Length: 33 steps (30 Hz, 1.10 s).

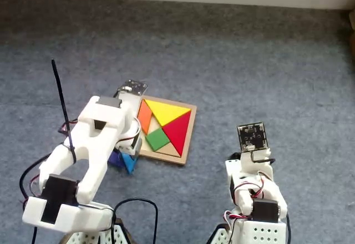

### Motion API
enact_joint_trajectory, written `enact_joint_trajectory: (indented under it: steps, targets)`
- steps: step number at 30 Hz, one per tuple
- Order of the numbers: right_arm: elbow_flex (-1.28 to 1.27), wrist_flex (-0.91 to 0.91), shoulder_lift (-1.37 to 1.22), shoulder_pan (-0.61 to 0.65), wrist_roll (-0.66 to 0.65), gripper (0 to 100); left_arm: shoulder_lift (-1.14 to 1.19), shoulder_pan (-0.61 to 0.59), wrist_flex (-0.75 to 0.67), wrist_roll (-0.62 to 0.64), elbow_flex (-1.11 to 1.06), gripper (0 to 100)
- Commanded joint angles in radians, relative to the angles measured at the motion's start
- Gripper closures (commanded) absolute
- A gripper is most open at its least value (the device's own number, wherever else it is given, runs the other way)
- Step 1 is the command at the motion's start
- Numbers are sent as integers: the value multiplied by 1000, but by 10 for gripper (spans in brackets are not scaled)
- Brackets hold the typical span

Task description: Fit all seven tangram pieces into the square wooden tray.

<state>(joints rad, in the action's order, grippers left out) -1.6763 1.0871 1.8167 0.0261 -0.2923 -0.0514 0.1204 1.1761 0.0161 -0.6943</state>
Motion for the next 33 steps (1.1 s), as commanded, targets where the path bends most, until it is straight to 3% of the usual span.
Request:
enact_joint_trajectory:
  steps: [1, 6, 14, 23, 29, 33]
  targets:
    - [-93, 5, 13, -13, -12, 992, 2, 108, -14, 2, -7, 827]
    - [-93, 5, 13, -13, -12, 992, 64, 186, 8, -120, 16, 827]
    - [-93, 7, 13, -13, -12, 992, 102, 182, 120, -126, 116, 832]
    - [-93, 7, 13, -13, -12, 992, -48, 176, 114, 32, -19, 829]
    - [-93, 7, 13, -13, -12, 992, -113, 76, 114, 264, -38, 832]
    - [-93, 7, 13, -13, -12, 992, -140, 18, 121, 336, -44, 832]
